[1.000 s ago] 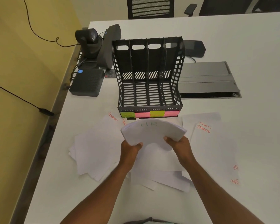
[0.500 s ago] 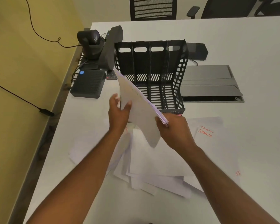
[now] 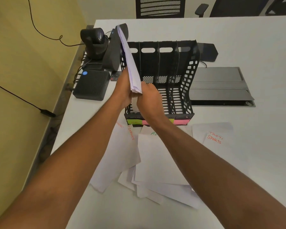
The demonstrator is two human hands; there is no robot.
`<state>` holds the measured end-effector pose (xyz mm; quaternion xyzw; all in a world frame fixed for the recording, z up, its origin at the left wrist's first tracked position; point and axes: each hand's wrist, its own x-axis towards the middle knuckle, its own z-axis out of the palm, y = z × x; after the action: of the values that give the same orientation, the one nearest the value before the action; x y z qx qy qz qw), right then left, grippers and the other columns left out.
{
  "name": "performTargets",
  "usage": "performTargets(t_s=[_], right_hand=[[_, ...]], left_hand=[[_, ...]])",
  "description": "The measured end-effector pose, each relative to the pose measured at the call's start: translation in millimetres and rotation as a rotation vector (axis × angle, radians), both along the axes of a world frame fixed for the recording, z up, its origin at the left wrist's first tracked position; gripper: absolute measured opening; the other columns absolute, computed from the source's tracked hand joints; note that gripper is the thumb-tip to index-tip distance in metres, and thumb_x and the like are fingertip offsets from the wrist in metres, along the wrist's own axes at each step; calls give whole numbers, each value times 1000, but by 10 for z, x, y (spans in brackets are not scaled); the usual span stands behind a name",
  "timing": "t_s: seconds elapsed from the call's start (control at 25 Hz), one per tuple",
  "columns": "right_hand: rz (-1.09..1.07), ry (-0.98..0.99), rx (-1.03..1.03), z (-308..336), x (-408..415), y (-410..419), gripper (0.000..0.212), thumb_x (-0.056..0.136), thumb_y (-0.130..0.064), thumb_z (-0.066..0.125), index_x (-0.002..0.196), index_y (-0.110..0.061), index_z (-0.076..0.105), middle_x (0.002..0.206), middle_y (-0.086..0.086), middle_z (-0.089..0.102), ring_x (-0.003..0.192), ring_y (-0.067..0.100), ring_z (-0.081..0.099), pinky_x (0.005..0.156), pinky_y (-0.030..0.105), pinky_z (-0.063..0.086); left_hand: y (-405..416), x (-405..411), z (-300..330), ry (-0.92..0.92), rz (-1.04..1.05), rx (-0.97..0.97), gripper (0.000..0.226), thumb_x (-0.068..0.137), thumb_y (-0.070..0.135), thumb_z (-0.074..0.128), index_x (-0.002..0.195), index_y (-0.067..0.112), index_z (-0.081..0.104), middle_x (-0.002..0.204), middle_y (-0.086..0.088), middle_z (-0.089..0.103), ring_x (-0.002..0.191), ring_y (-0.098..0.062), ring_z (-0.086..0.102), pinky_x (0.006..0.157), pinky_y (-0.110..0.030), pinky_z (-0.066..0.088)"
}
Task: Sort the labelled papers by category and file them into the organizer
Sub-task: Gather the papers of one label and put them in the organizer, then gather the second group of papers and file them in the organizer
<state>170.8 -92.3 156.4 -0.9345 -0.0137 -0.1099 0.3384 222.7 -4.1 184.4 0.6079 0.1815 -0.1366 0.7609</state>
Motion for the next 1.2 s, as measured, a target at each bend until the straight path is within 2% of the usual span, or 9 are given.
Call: performTargets(t_s=[0.08,0.16,0.36,0.6,0.68,0.76,0.88,1.0,1.2], right_hand=[[6,53,-11,-171,78,49,36,97,-13,54,132,-5,53,118,14,60,103,26,62,81,31,53],[2,106,-6,-330,101,95,41,98,-12,53,137,-5,48,122,15,59,106,26,61,83,33,53],[4,289,118,-608,131,136,37,97,-7,48,134,-2,51,118,18,61,106,31,60,87,40,56],[-8,506,266,-739,46,-139,20,92,-6,48,109,-8,58,91,9,62,84,24,60,66,33,49],[-73,495,398,-786,-113,-352,20,90,-6,48,107,-3,60,82,9,61,75,19,54,68,33,47],[-182,474,535,-955,-406,-597,19,90,-9,50,101,-4,64,74,4,59,70,17,54,70,35,51],[-324,518,634,-1245,-1033,-898,32,95,-17,57,125,-9,63,95,1,67,80,16,68,84,39,59],[-354,562,628,-1410,-1599,-1053,35,96,-21,57,129,-9,61,109,6,68,94,21,69,83,40,61],[-368,562,628,-1456,-2023,-1100,31,95,-21,60,126,-17,63,106,1,70,95,14,68,69,22,60]], left_hand=[[66,89,-99,19,-79,88,59,102,50,31,142,9,44,127,-12,59,91,-17,60,81,-29,53],[114,121,-237,16,-74,98,54,101,52,33,137,15,49,130,-13,60,95,-17,63,75,-25,56],[113,13,-466,24,-58,85,55,97,58,39,139,24,52,127,-5,62,116,-27,60,97,-48,53],[232,-282,-613,12,-177,196,46,100,52,39,137,29,52,136,-3,60,121,-23,59,104,-46,47],[452,-430,-762,-28,-97,334,35,97,43,50,126,24,59,128,-4,66,115,-20,64,103,-42,50],[842,-631,-1085,-53,-52,644,32,93,29,58,123,18,63,123,-7,68,113,-24,64,102,-40,50],[1433,-991,-1611,193,-203,1057,57,86,22,68,139,12,48,133,-19,56,127,-36,52,104,-41,43],[1727,-1317,-1923,505,-455,1325,97,75,44,77,150,19,20,144,-20,35,136,-38,33,106,-50,36],[1896,-1461,-2060,566,-587,1448,129,67,65,75,153,18,-10,162,-23,-2,150,-41,-1,116,-62,13]])
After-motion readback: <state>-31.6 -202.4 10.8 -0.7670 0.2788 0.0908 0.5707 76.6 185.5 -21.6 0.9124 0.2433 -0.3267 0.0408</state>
